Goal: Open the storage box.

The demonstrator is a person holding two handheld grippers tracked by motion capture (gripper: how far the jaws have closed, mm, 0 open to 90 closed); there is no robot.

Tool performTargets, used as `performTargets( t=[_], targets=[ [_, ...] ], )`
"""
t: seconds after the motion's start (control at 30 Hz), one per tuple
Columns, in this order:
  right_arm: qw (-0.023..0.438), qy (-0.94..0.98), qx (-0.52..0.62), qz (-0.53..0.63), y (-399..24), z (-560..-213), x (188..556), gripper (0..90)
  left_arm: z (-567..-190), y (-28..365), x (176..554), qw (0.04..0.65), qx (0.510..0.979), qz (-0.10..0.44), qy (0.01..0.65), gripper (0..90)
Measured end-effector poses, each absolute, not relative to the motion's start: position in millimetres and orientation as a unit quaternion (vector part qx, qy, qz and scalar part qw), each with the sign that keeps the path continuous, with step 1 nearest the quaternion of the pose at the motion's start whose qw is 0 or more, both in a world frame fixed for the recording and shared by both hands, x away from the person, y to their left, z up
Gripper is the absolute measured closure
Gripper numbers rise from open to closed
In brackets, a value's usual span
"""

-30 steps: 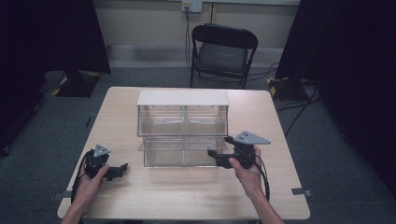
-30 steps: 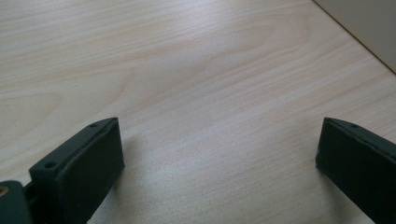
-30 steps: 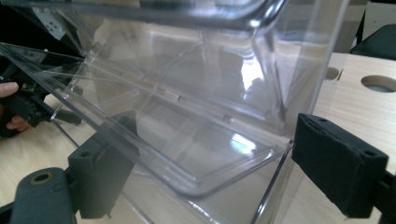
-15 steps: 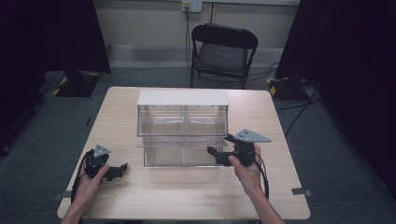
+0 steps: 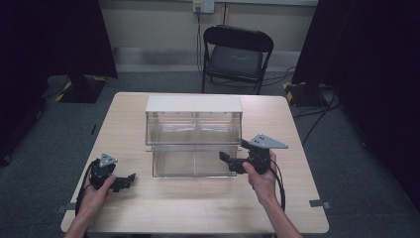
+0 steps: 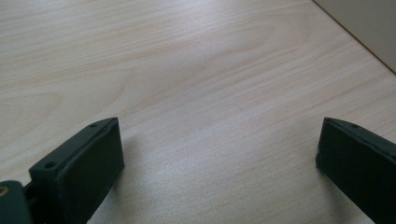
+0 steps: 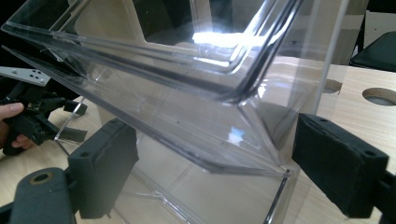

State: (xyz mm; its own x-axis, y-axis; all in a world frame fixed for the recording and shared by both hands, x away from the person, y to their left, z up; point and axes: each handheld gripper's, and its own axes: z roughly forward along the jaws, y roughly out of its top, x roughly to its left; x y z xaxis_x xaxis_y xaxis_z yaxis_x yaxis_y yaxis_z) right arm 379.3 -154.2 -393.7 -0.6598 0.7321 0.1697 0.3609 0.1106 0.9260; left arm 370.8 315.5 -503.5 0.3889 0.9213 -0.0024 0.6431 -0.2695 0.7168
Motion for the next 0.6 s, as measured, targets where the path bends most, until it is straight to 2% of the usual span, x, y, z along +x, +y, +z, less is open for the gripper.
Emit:
performTargets(
  t=[0.6],
  targets=[
    [0.169, 0.727, 0.368, 0.554, -155.9, -387.0, 378.8, 13.7, -503.5, 315.5, 370.8, 0.325, 0.767, 0.214, 0.510, 0.2]
  ],
)
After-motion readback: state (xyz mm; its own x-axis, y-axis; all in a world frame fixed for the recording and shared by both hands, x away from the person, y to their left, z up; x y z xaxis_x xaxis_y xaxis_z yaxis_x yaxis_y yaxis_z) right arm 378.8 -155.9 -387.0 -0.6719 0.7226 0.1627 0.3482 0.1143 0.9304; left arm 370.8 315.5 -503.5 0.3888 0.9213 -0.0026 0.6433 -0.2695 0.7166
